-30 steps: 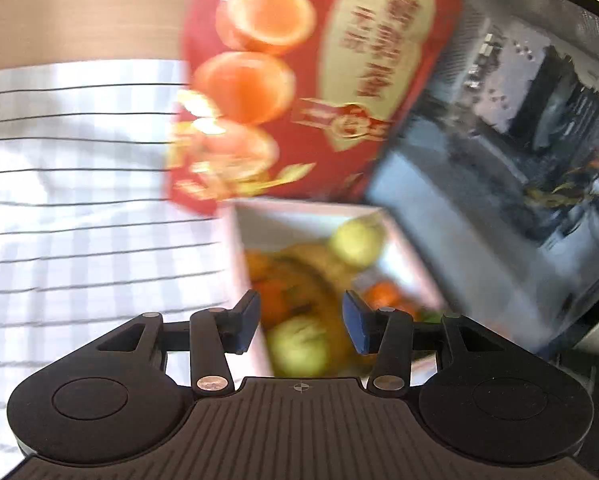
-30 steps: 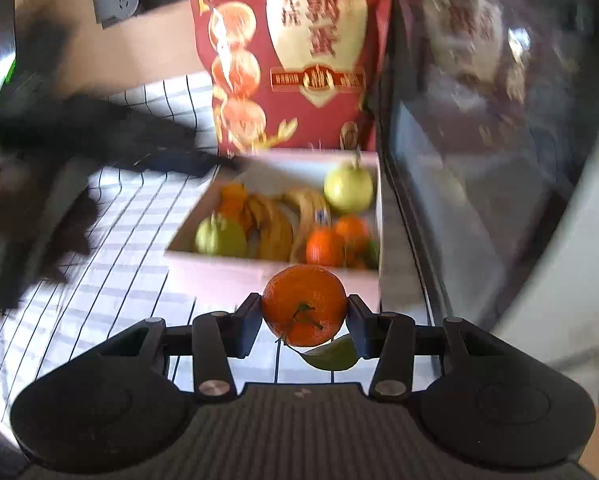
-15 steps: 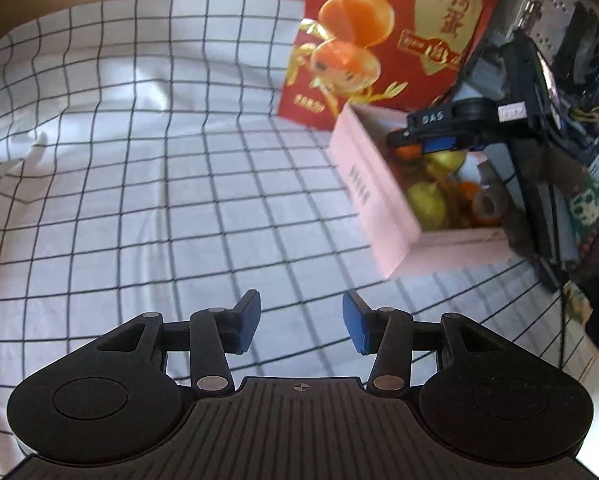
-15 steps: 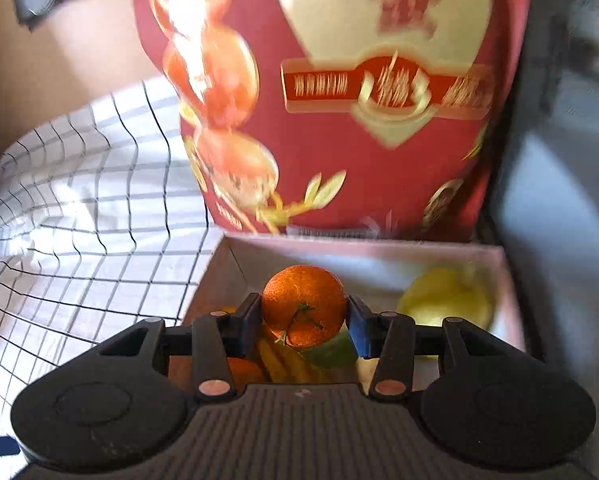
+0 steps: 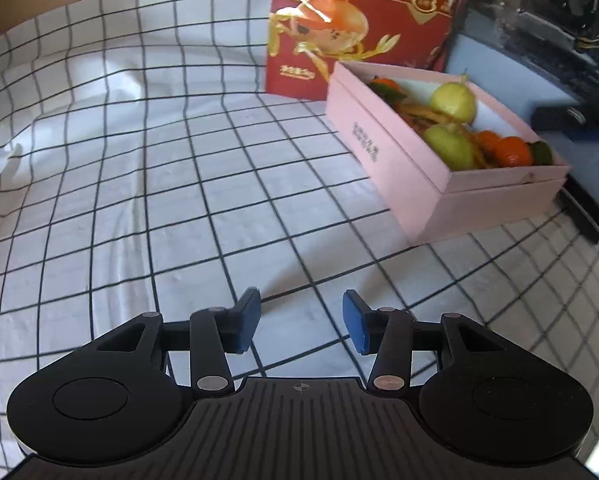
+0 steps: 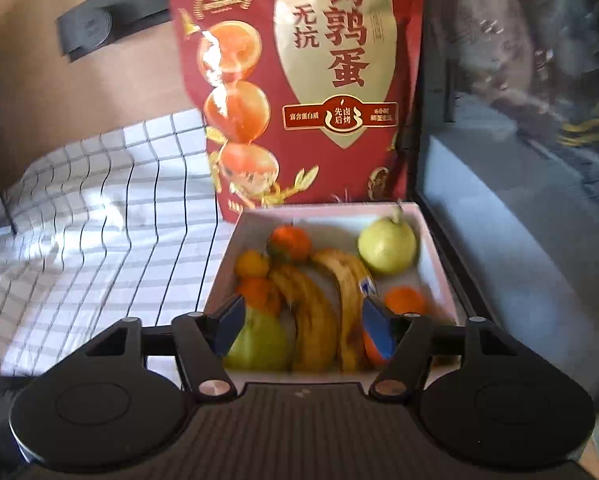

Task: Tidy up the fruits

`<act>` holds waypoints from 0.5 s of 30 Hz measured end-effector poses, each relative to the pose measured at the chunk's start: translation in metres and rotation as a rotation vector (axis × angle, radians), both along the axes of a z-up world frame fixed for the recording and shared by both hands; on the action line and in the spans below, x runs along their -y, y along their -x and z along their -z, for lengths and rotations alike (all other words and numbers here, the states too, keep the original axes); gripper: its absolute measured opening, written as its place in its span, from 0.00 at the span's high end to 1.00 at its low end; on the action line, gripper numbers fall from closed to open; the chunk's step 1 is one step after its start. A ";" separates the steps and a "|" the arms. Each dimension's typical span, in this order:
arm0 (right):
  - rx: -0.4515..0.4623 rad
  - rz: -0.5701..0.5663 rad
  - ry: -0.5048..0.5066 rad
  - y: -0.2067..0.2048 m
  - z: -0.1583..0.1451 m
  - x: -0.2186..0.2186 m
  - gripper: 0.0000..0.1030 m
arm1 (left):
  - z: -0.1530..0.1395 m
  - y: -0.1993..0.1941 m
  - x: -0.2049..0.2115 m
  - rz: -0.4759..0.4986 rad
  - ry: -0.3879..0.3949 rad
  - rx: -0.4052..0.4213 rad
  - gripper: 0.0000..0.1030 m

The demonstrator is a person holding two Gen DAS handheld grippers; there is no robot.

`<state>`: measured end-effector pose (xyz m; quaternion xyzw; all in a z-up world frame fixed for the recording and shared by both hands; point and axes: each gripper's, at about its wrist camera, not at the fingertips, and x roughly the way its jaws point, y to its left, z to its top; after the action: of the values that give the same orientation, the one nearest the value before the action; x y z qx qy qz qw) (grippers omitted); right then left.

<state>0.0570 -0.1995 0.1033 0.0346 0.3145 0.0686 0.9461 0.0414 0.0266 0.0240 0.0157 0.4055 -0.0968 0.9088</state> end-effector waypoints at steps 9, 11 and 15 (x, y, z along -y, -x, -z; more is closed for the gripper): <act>-0.111 -0.018 0.072 0.028 0.065 -0.011 0.27 | 0.006 0.027 0.030 -0.089 -0.020 0.102 0.46; -0.134 -0.032 0.061 0.026 0.078 -0.007 0.27 | 0.007 0.030 0.045 -0.092 -0.043 0.127 0.43; -0.115 -0.006 0.084 0.026 0.095 0.002 0.21 | 0.008 0.031 0.062 -0.136 -0.035 0.152 0.41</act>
<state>0.0306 -0.2012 0.0087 -0.0022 0.3709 0.0564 0.9269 0.0101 -0.0350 0.0157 0.0114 0.3370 -0.0264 0.9411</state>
